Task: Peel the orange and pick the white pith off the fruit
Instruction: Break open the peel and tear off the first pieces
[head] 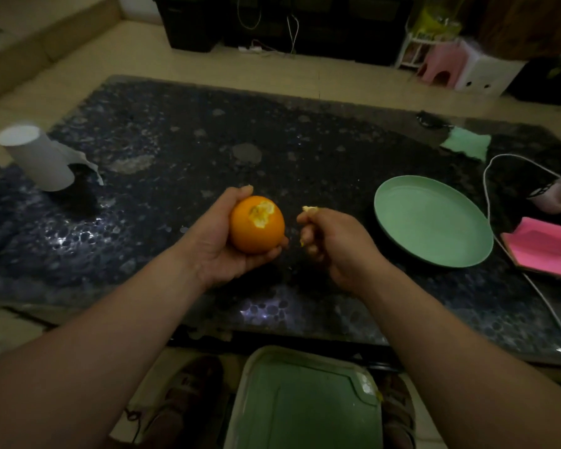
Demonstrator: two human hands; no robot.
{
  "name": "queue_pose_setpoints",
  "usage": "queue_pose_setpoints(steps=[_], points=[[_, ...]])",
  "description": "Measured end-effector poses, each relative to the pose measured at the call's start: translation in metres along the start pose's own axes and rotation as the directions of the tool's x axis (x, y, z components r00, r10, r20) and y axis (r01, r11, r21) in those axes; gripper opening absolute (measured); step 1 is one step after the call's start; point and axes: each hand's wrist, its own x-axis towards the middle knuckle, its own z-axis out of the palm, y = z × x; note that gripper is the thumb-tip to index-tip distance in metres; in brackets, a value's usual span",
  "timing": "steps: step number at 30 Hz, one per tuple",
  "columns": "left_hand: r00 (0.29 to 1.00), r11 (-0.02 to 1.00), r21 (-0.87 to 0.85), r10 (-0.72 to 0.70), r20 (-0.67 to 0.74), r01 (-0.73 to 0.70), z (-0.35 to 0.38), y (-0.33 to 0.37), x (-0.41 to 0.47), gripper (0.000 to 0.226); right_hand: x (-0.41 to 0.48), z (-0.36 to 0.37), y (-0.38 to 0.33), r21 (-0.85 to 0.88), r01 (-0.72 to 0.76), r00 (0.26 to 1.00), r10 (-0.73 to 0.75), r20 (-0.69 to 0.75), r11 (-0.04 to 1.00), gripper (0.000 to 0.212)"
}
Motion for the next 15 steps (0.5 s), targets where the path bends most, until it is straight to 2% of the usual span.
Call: queue_pose_setpoints(steps=[1,2,3,4,5,6,9,12,13,15], points=[[1.000,1.000,-0.015,0.014,-0.010,-0.014,0.000,0.000,0.000,0.054,0.003,-0.002,0.003,-0.242,0.083,0.996,-0.087,-0.004,0.967,0.028],[0.999,0.999,-0.029,0.030,-0.027,-0.030,0.000,0.000,0.000,0.056,0.005,-0.002,0.006,-0.515,0.178,0.980,-0.199,0.016,0.838,0.027],[0.998,0.998,-0.044,0.046,-0.045,-0.048,0.000,-0.001,0.000,0.056,0.007,-0.001,0.010,-0.716,0.249,0.954,-0.292,0.067,0.652,0.026],[0.996,0.996,-0.051,0.063,-0.065,-0.066,0.001,-0.002,0.000,0.054,0.007,0.001,0.014,-0.822,0.275,0.937,-0.329,0.114,0.498,0.027],[0.993,0.995,-0.054,0.080,-0.084,-0.085,0.002,-0.003,0.000,0.052,0.007,0.005,0.018,-0.861,0.271,0.938,-0.319,0.136,0.430,0.031],[0.991,0.993,-0.056,0.094,-0.097,-0.100,0.002,-0.005,0.000,0.052,0.007,0.007,0.021,-0.867,0.250,0.946,-0.298,0.125,0.431,0.033],[0.986,0.992,-0.032,0.122,-0.115,-0.126,0.004,-0.012,-0.002,0.058,0.007,0.012,0.022,-0.827,0.133,0.954,-0.295,-0.041,0.546,0.013],[0.981,0.989,0.010,0.147,-0.125,-0.147,0.007,-0.018,-0.007,0.057,0.007,0.011,0.017,-0.816,0.104,0.956,-0.282,-0.075,0.568,0.041],[0.980,0.988,0.017,0.153,-0.124,-0.152,0.009,-0.021,-0.009,0.056,0.003,0.012,0.015,-0.778,0.118,0.971,-0.236,-0.040,0.617,0.048],[0.978,0.986,0.027,0.169,-0.120,-0.167,0.012,-0.022,-0.012,0.053,-0.008,0.012,0.012,-0.575,0.138,0.990,-0.130,0.055,0.807,0.052]])
